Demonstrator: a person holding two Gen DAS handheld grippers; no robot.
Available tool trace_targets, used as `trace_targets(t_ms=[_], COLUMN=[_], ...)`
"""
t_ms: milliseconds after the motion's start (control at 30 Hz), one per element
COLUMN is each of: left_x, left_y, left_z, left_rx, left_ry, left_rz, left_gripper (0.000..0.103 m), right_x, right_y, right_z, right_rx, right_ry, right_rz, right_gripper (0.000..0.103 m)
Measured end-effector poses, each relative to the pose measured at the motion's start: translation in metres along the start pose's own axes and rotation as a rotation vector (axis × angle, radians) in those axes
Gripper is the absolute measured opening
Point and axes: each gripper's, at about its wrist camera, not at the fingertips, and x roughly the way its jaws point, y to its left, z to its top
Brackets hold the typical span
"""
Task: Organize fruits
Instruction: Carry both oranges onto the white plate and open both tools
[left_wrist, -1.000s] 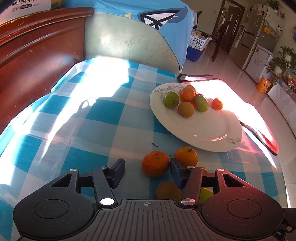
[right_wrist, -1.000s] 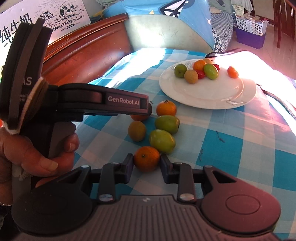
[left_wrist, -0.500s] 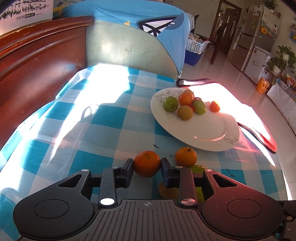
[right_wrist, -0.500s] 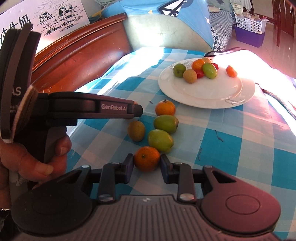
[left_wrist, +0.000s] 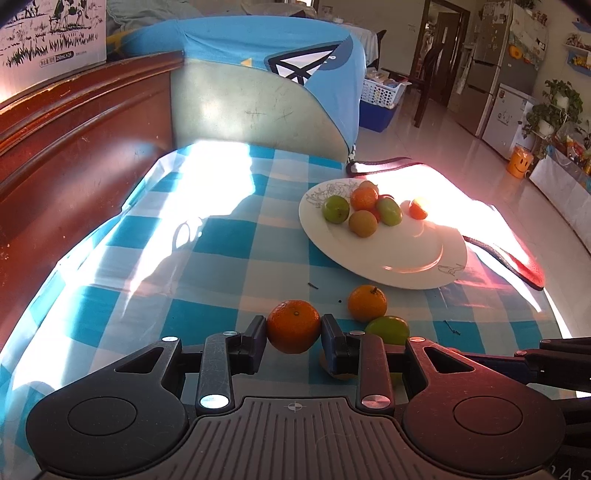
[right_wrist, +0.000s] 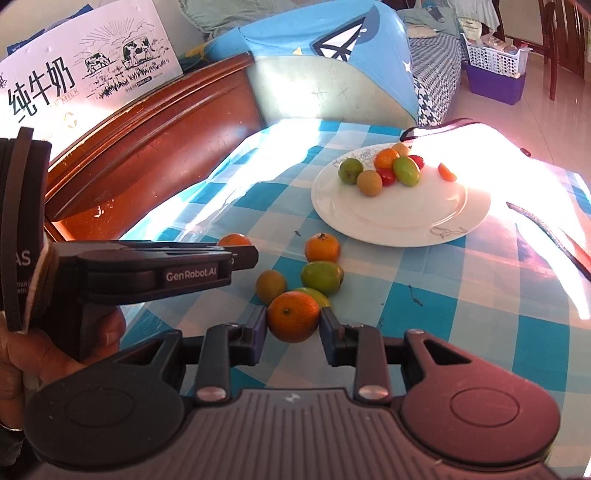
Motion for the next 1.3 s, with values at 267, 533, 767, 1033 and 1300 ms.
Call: trace_targets(t_ms=[267, 533, 767, 1033, 1300], left_x=[-0.018, -0.024, -0.011, 0.015, 0.045], left_y=[-0.003, -0.007, -0.02, -0.024, -0.031], left_z=[0.012, 0.029, 0.041, 0.052, 0.059], left_rx=[0.007, 0.001, 0.13, 0.109, 0.098], left_ry=[-0.066, -0.095, -0.084, -0.047, -0.002], left_rz=[-0.018, -0.062, -0.059, -0.125, -0.142], left_gripper=[0.029, 0.029, 0.029, 0.029, 0.029], right_x=[-0.013, -0.021, -0.023, -0.012, 0.008], right_y=[-0.01, -0.038, -0.06, -0.077, -0.09], right_z=[0.029, 0.055, 0.073, 0.083, 0.083], right_rx=[-0.073, -0.045, 0.013, 0.067, 0.123], right_ry=[-0.041, -0.089, -0.128, -0.108, -0.044], right_rz=[0.006, -0.015, -0.03, -0.058, -0.075], right_gripper=[0.031, 0.031, 0.031, 0.031, 0.031])
